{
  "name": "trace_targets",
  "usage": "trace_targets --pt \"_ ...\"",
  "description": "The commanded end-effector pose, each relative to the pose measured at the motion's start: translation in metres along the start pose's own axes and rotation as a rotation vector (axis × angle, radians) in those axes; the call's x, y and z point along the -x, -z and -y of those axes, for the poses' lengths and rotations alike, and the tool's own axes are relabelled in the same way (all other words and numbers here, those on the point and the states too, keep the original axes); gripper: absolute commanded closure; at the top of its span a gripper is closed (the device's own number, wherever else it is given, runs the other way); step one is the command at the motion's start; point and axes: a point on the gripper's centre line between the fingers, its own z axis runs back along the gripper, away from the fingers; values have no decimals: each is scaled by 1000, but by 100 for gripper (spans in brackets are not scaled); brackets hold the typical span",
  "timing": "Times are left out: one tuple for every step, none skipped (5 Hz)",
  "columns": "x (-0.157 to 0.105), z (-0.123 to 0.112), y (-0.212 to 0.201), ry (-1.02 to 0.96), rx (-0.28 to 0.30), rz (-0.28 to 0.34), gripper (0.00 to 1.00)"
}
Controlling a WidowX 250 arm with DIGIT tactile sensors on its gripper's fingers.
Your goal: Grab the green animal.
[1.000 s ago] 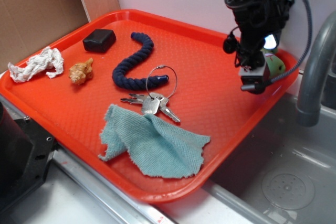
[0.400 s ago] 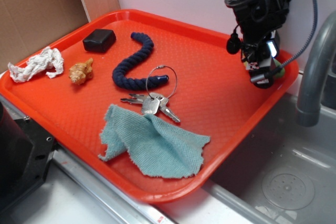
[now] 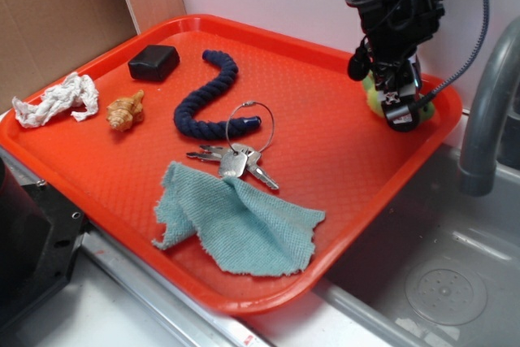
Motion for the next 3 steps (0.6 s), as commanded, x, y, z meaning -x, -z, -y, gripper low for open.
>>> trace_targets --pt "20 77 -63 -169 -15 -85 100" --pt "22 81 -91 -195 -118 -126 67" --pt "25 69 -84 57 -103 -57 0"
